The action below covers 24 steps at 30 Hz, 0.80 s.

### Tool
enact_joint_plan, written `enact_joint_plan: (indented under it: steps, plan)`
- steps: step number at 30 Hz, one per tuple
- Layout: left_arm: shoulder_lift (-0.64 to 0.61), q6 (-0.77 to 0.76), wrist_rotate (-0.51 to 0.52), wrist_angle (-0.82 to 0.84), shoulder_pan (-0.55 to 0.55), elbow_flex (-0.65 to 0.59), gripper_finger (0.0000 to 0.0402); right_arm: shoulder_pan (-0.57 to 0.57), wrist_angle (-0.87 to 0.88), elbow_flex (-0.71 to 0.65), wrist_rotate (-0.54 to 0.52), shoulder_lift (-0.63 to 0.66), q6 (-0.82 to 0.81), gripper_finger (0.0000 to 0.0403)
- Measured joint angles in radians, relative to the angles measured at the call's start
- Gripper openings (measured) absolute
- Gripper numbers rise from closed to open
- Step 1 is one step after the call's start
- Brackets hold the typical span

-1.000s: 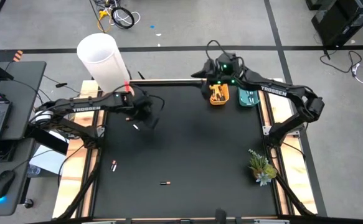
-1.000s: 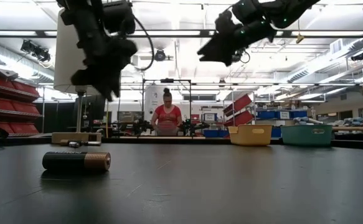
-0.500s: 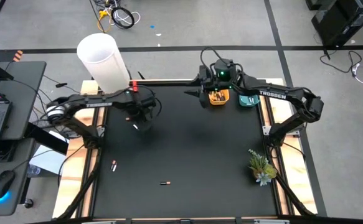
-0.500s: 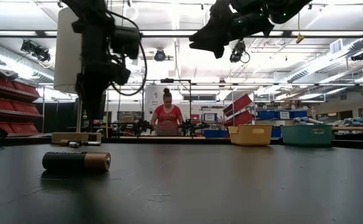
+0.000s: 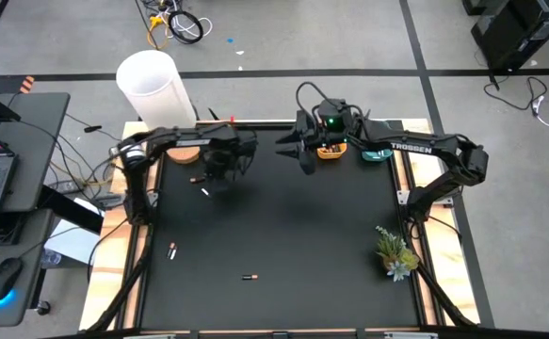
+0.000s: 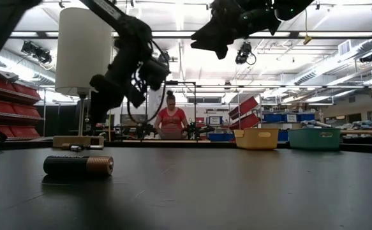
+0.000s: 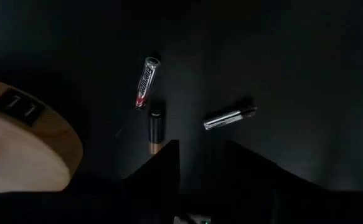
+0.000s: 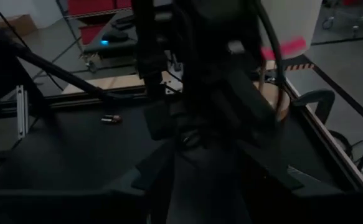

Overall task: Sort batteries
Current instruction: Put the top silver battery into the blue bin

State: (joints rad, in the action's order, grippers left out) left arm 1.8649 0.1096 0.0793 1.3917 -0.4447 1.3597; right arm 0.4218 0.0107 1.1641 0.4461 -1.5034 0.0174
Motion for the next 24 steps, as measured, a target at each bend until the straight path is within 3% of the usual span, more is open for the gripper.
enact_joint_plan:
  steps: [7, 13, 18, 24]
  plan:
    - [0.107, 0.074, 0.006, 0.06, -0.002, 0.031, 0.0135, -0.022, 0.001, 0.0, -0.002, 0.0, 0.0, 0.0171]
    - [0.124, 0.136, 0.138, 0.028, -0.001, 0.032, 0.0135, -0.023, 0.001, 0.0, -0.009, 0.0, 0.0, 0.0171]
    - [0.125, 0.225, 0.137, -0.033, -0.001, 0.026, 0.0139, -0.017, 0.0, 0.0, -0.01, 0.0, 0.002, 0.0171]
    - [0.139, 0.228, 0.15, -0.07, -0.001, 0.023, 0.0164, -0.016, -0.002, 0.0, -0.01, 0.0, 0.003, 0.0171]
